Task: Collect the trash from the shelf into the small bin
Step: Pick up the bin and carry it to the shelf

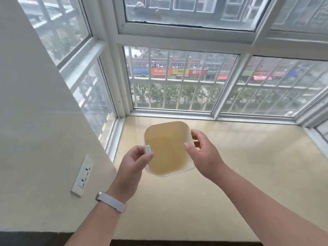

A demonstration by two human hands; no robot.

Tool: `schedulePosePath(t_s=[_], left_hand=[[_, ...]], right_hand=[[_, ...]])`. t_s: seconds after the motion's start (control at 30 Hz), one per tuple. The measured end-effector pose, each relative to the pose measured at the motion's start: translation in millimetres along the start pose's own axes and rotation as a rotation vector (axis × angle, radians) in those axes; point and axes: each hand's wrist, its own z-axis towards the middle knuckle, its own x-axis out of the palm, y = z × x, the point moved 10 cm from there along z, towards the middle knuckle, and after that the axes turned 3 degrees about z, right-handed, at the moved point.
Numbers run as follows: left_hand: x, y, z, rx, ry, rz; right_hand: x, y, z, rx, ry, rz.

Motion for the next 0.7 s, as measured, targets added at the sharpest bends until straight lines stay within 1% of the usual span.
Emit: schedulePosePath(t_s=[0.2, 0.3, 0.47, 0.7], left_hand=[[50.6, 2.6, 3.5, 0.003, 0.130, -0.074], [89.5, 5.4, 8.2, -0.019, 0.208, -0.095], [176.0, 14.9, 4.8, -0.059, 0.334, -0.051], [329.0, 38.2, -22.3, -0.086, 0.498, 0.049]], right_hand=[[-49.2, -12.6, -28.1, 0.029, -0.115, -0.015], [-84.0, -27.6, -43.0, 0.065, -0.185, 0.006], [-161.1, -52.7, -81.8, 0.105, -0.327, 0.007], [-290.7, -95.5, -157.8, 0.150, -0.528, 0.052]])
